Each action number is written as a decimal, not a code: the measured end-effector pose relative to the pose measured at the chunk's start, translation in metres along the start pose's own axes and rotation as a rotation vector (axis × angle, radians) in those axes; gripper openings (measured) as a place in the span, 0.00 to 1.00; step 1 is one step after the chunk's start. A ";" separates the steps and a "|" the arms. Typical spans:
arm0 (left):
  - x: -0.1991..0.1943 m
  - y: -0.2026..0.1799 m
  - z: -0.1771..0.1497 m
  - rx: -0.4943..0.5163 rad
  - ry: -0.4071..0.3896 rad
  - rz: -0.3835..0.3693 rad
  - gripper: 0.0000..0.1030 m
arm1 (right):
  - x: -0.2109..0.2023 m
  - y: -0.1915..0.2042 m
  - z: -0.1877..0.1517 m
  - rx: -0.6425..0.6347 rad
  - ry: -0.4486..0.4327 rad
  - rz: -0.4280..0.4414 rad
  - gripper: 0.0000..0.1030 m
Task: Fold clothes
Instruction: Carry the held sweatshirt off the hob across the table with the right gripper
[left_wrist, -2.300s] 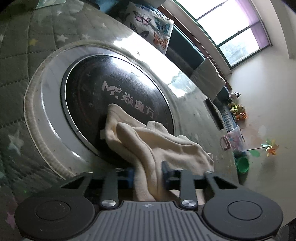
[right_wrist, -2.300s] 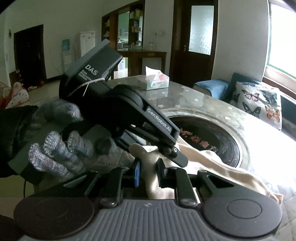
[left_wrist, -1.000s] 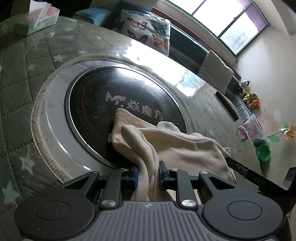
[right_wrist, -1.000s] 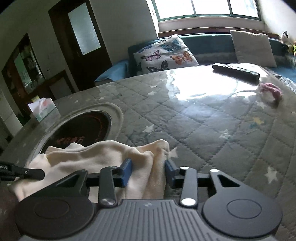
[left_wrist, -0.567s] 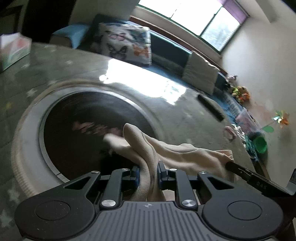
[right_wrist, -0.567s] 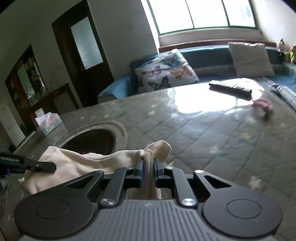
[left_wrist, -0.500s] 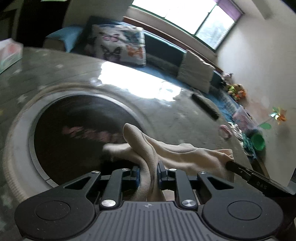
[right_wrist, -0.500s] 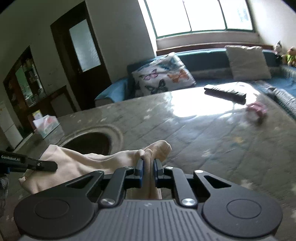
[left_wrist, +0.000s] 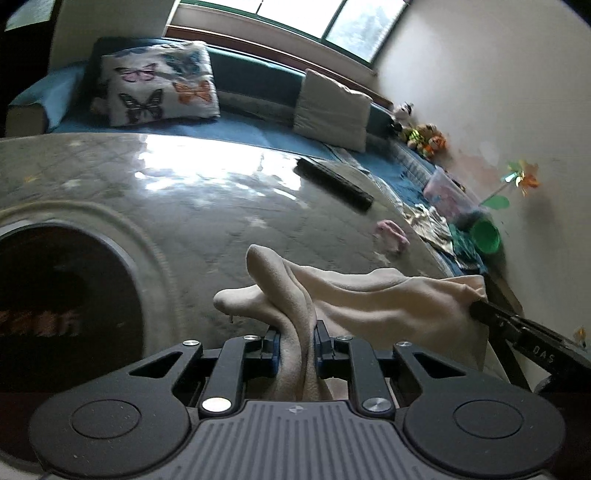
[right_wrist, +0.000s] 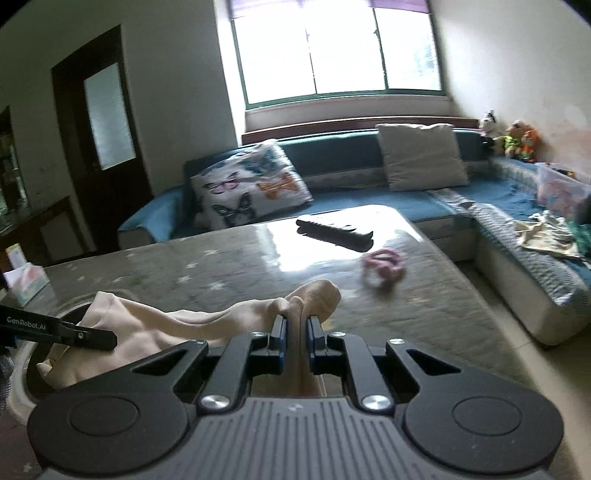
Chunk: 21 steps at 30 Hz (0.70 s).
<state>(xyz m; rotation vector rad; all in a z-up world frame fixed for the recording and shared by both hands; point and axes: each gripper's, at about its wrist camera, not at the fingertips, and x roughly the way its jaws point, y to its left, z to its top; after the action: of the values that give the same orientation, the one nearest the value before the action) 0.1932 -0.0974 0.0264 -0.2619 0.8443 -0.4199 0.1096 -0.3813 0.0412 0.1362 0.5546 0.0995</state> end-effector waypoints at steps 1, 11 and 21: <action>0.006 -0.005 0.002 0.008 0.006 -0.001 0.18 | 0.000 -0.005 0.000 0.002 0.000 -0.011 0.10; 0.047 -0.034 -0.001 0.101 0.079 0.030 0.18 | 0.011 -0.042 -0.010 0.033 0.030 -0.088 0.10; 0.061 -0.042 -0.004 0.181 0.079 0.108 0.41 | 0.027 -0.053 -0.021 0.035 0.079 -0.137 0.11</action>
<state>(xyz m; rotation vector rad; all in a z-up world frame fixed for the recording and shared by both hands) 0.2151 -0.1628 -0.0002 -0.0317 0.8876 -0.4044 0.1238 -0.4282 0.0012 0.1280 0.6435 -0.0378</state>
